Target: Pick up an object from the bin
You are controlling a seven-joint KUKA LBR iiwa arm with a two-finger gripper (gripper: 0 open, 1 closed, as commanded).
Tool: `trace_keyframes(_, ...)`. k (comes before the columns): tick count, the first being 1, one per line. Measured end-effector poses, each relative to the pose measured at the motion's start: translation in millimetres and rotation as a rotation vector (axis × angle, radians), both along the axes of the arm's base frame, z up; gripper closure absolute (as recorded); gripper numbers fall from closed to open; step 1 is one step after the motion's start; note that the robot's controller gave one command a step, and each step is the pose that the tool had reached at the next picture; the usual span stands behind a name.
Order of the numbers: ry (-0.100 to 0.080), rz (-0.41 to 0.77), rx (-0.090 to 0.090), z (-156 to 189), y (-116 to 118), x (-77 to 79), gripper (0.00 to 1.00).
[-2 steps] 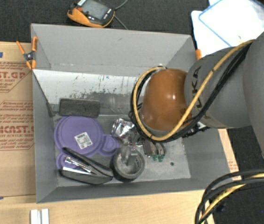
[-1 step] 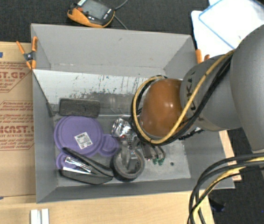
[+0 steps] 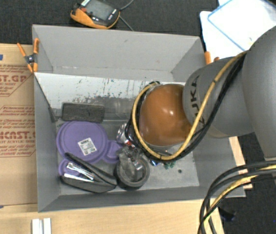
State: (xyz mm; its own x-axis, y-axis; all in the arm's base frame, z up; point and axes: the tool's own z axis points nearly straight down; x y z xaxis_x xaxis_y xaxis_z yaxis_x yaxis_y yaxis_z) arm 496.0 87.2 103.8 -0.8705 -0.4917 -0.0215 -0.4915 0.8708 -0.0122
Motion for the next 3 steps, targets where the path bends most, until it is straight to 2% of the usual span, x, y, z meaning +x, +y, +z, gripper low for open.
trace_keyframes(1, 0.004, 0.187, 0.005, -9, -6, 10.6, 1.00)
trace_keyframes(2, -0.011, 0.090, 0.003, 13, -2, -9.8, 0.00)
trace_keyframes(3, 0.000, 0.084, 0.001, 14, -2, -14.8, 1.00)
